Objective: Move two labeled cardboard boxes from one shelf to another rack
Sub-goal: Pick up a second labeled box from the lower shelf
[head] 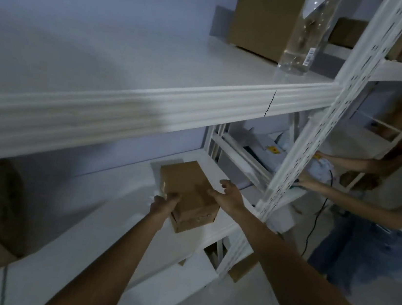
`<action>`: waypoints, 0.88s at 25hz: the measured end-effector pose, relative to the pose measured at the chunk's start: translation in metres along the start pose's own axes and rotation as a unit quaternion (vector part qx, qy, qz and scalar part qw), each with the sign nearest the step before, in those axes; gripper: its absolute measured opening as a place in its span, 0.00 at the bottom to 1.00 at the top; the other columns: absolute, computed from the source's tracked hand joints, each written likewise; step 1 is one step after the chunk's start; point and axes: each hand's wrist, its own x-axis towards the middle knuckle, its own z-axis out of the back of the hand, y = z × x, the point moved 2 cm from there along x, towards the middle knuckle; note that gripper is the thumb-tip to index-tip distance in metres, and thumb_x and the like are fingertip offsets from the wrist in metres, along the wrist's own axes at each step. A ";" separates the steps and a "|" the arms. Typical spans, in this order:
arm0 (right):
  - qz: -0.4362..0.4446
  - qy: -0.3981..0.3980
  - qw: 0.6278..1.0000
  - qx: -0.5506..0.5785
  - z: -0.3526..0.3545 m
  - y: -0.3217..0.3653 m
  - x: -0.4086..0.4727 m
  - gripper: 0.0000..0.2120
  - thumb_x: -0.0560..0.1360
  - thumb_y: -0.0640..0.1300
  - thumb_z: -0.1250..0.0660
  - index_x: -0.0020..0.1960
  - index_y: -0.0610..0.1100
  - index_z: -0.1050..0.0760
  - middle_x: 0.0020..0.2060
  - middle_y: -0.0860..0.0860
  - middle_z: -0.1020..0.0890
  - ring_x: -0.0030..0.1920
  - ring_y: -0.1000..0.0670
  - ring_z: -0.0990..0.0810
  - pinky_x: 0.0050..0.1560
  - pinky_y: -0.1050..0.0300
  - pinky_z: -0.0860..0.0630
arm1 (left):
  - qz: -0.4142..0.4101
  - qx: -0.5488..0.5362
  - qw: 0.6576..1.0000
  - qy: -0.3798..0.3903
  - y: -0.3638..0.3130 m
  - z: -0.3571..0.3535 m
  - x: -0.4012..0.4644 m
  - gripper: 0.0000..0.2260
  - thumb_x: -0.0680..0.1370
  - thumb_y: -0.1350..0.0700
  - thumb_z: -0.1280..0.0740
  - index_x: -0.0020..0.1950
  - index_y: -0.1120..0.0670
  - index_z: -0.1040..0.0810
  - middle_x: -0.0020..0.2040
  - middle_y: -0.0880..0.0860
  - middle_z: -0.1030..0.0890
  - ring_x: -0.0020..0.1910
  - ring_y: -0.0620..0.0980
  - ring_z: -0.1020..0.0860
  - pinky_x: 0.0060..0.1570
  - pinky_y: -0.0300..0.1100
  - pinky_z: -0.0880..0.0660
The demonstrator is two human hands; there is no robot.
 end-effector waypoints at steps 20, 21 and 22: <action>0.053 0.212 0.972 0.087 0.021 -0.007 -0.018 0.40 0.76 0.58 0.32 0.80 0.47 0.46 0.75 0.45 0.33 0.73 0.43 0.31 0.70 0.49 0.32 | -0.061 0.085 0.945 -0.310 0.013 -0.032 -0.110 0.39 0.62 0.41 0.24 0.68 0.52 0.34 0.66 0.57 0.29 0.63 0.61 0.28 0.59 0.54 0.27; 0.054 0.229 0.966 0.105 0.020 0.003 -0.031 0.38 0.75 0.59 0.32 0.78 0.49 0.43 0.73 0.45 0.31 0.71 0.43 0.29 0.69 0.47 0.31 | -0.089 0.226 0.891 -0.384 0.012 -0.037 -0.120 0.38 0.62 0.42 0.25 0.68 0.54 0.32 0.66 0.57 0.29 0.62 0.62 0.28 0.57 0.55 0.29; 0.041 0.257 0.957 0.126 0.014 0.010 -0.037 0.34 0.74 0.60 0.31 0.74 0.51 0.38 0.70 0.46 0.28 0.67 0.44 0.27 0.68 0.46 0.29 | -0.131 0.340 0.822 -0.437 0.012 -0.044 -0.128 0.37 0.60 0.44 0.25 0.66 0.55 0.30 0.65 0.58 0.27 0.60 0.63 0.27 0.54 0.55 0.30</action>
